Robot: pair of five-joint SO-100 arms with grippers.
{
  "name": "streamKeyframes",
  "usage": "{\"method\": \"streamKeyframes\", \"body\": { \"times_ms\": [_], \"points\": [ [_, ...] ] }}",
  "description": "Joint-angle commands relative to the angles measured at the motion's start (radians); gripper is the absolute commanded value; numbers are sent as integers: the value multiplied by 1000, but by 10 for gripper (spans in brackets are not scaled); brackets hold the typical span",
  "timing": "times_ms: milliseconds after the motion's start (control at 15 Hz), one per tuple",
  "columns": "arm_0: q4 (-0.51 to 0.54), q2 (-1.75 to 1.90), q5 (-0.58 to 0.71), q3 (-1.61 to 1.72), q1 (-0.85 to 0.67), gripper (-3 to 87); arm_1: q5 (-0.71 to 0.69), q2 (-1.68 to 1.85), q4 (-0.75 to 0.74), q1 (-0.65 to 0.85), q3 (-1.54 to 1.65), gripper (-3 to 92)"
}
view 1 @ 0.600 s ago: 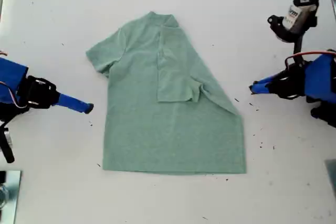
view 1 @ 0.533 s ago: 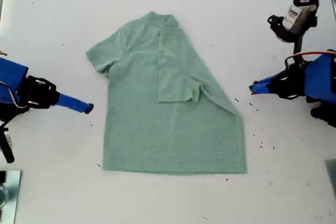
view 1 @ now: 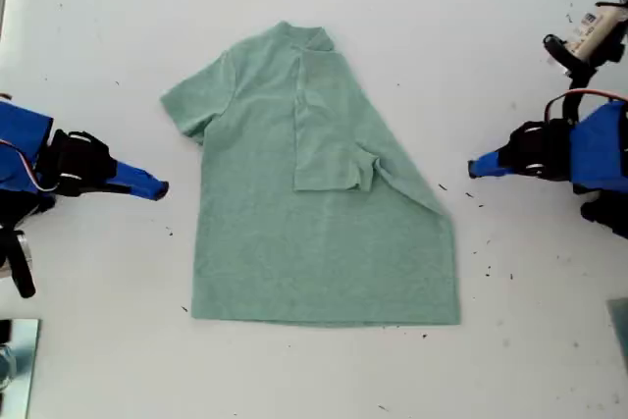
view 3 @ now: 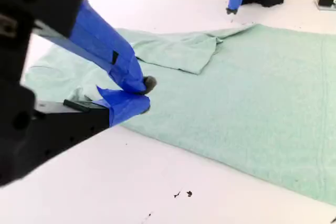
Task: Fold t shirt
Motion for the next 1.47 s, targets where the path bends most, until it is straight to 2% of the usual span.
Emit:
{"method": "streamKeyframes", "body": {
  "times_ms": [0, 133, 267, 333, 400, 533, 600, 667, 800, 1000, 1067, 1267, 1400],
  "points": [
    [32, -77, -14, -163, -25, -3, 18, 11, -6, -8, 67, 25],
    [138, -480, 18, -483, -41, -3, 29, 11, -6, -14, 67, 25],
    [357, -910, 127, -890, -101, -3, 31, 11, -8, -12, 67, 25],
    [445, -1065, 227, -1071, -155, -3, 34, 11, -8, -12, 67, 25],
    [492, -1149, 302, -1189, -221, -3, 40, 11, -8, -15, 67, 25],
    [502, -1224, 439, -1246, -367, 22, 51, 11, -9, -29, 67, 25],
    [502, -1255, 482, -1250, -419, 139, 55, 11, -9, -37, 67, 25],
    [495, -1273, 514, -1252, -449, 211, 57, 11, -9, -41, 67, 25],
    [479, -1310, 581, -1230, -538, 283, 54, 11, -9, -41, 67, 25],
    [405, -1396, 641, -1197, -641, 284, 35, 11, -9, -25, 67, 25],
    [345, -1436, 670, -1140, -681, 281, 29, 11, -9, -20, 67, 25],
    [64, -1565, 712, -870, -785, 272, 15, 11, -9, -18, 69, 25],
    [-26, -1677, 701, -834, -782, 270, 8, 11, -9, -20, 69, 25]
  ]
}}
